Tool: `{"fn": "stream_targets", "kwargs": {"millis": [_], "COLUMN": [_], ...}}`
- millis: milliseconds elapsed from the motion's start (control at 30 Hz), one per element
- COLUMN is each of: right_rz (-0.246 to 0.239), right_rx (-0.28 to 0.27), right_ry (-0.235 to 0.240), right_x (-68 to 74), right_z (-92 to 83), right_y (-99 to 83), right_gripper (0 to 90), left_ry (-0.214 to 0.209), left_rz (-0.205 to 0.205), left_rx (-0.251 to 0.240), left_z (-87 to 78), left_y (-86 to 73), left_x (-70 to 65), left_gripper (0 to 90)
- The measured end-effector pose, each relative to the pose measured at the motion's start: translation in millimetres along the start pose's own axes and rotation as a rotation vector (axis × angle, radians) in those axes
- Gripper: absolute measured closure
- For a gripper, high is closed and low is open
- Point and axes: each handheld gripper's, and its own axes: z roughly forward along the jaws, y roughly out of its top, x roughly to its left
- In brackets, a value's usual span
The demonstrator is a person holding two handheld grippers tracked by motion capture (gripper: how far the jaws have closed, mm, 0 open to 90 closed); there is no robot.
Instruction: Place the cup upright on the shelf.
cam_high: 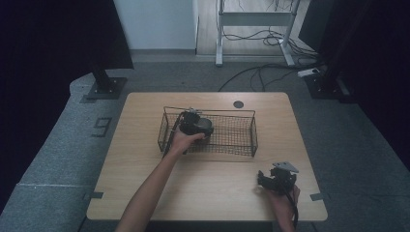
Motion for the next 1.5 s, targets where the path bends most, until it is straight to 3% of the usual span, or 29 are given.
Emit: {"fn": "stream_targets", "kwargs": {"millis": [400,833,1100,1233,1500], "right_rz": [0.000,0.000,0.000,0.000,-0.002], "right_rx": [0.000,0.000,0.000,0.000,-0.001], "right_ry": [0.000,0.000,0.000,0.000,0.000], "right_x": [0.0,0.0,0.0,0.0,-0.1], "right_z": [0.0,0.0,0.0,0.0,0.0], "right_y": [0.0,0.0,0.0,0.0,0.0], "right_gripper": [13.2,13.2,13.2,13.2,13.2], "left_ry": [0.009,0.047,0.043,0.059,0.029], "left_rz": [-0.015,0.002,-0.008,-0.002,-0.012], "left_rx": [0.057,0.095,0.072,0.023,-0.072], "left_z": [5.1,1.8,-5.3,-12.4,-29.9], "left_y": [-1.6,-1.3,-0.5,-1.6,-2.9], "left_x": [-0.9,-5.1,-6.7,-7.3,-10.5], "left_gripper": [14.3,12.4,11.5,11.4,11.4]}}
